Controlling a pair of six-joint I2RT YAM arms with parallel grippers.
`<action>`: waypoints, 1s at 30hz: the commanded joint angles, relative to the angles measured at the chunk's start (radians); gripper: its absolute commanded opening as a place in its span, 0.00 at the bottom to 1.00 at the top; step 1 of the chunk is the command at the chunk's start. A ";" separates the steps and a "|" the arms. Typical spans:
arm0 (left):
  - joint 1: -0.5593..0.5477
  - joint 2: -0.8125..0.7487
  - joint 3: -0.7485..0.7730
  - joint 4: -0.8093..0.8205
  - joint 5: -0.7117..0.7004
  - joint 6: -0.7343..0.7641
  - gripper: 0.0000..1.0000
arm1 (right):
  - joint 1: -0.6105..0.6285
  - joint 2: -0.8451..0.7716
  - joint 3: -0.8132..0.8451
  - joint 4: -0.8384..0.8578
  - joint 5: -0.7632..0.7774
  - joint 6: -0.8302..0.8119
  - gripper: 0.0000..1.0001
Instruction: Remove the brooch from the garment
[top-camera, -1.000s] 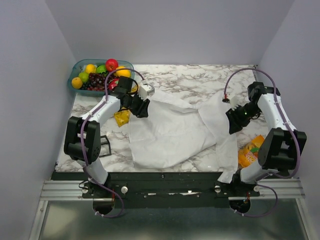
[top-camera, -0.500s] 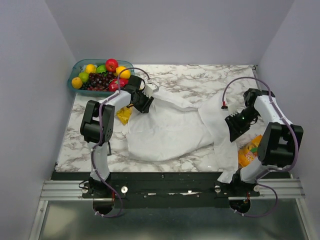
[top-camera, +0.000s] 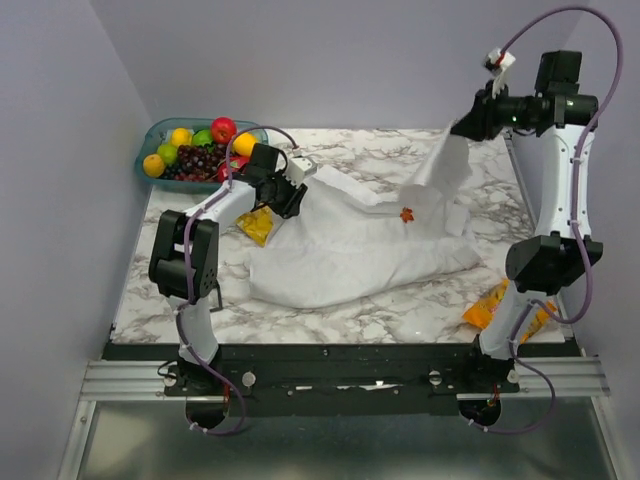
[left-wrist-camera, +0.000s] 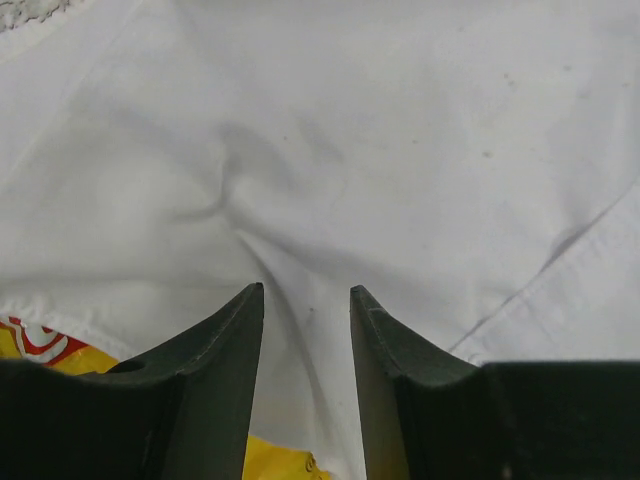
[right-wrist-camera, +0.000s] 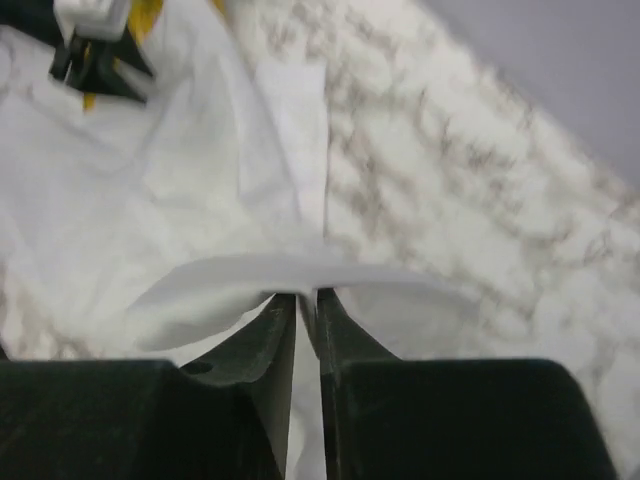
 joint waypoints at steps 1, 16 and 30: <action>-0.018 -0.115 -0.035 -0.045 0.078 -0.011 0.49 | 0.033 0.249 0.262 0.353 -0.139 0.447 0.53; -0.026 -0.241 -0.159 -0.127 0.121 0.101 0.49 | 0.050 -0.178 -0.608 0.285 0.222 -0.227 0.97; -0.032 -0.155 -0.248 -0.182 0.052 0.202 0.48 | 0.049 -0.155 -1.027 0.404 0.539 -0.323 0.65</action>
